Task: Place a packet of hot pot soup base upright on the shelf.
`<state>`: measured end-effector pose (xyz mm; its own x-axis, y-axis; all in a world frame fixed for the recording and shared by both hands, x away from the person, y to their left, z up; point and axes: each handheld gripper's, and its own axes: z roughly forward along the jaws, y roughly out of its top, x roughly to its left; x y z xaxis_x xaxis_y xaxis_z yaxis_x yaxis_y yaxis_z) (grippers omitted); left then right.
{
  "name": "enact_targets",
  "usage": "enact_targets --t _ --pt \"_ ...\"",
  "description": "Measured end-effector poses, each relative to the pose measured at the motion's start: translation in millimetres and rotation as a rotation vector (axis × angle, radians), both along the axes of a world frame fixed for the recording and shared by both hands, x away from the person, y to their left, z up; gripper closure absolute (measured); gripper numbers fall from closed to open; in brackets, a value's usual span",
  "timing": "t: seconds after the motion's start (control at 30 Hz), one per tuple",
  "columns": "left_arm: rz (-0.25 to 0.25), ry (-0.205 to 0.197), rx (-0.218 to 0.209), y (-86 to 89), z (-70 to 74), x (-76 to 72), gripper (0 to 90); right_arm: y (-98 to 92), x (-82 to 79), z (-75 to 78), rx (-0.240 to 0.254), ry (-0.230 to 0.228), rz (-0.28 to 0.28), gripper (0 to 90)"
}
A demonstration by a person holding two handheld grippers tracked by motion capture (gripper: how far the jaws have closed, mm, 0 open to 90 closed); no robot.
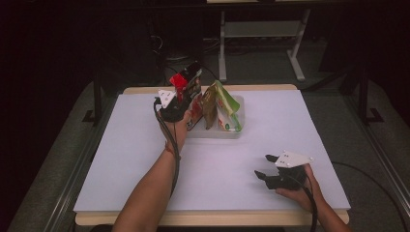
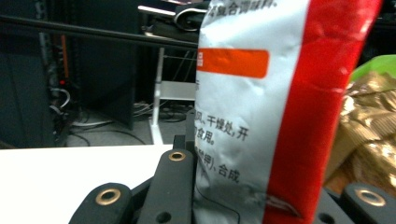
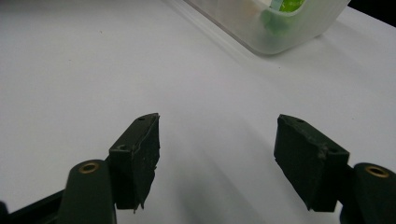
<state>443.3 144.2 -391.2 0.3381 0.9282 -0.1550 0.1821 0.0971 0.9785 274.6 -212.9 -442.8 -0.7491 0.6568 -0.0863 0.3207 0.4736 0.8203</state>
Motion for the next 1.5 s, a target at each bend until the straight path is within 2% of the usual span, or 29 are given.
enact_targets --t 0.1,0.23,0.4,0.83,1.27,1.5 --pt "-0.033 0.026 0.047 -0.9 -8.1 1.0 77.8 -0.4 0.7 -0.3 -0.002 0.000 0.001 30.8" --pt "-0.062 0.030 0.070 2.6 -12.0 -1.5 77.9 -1.1 0.3 0.1 0.000 -0.001 -0.001 30.8" --pt "-0.071 0.039 0.094 6.3 -13.8 -3.0 77.8 -1.0 1.3 -0.2 -0.003 -0.001 -0.001 30.7" --pt "-0.086 0.068 0.108 9.7 -20.7 -4.6 77.5 0.8 1.1 -0.1 -0.006 0.002 0.003 30.8" --pt "-0.111 0.080 0.148 10.8 -21.6 -4.7 76.2 2.2 1.4 -0.9 -0.013 0.002 0.006 30.9" --pt "-0.139 0.105 0.161 13.4 -19.1 -4.8 73.1 3.1 0.9 -0.6 -0.016 0.005 0.003 30.9"
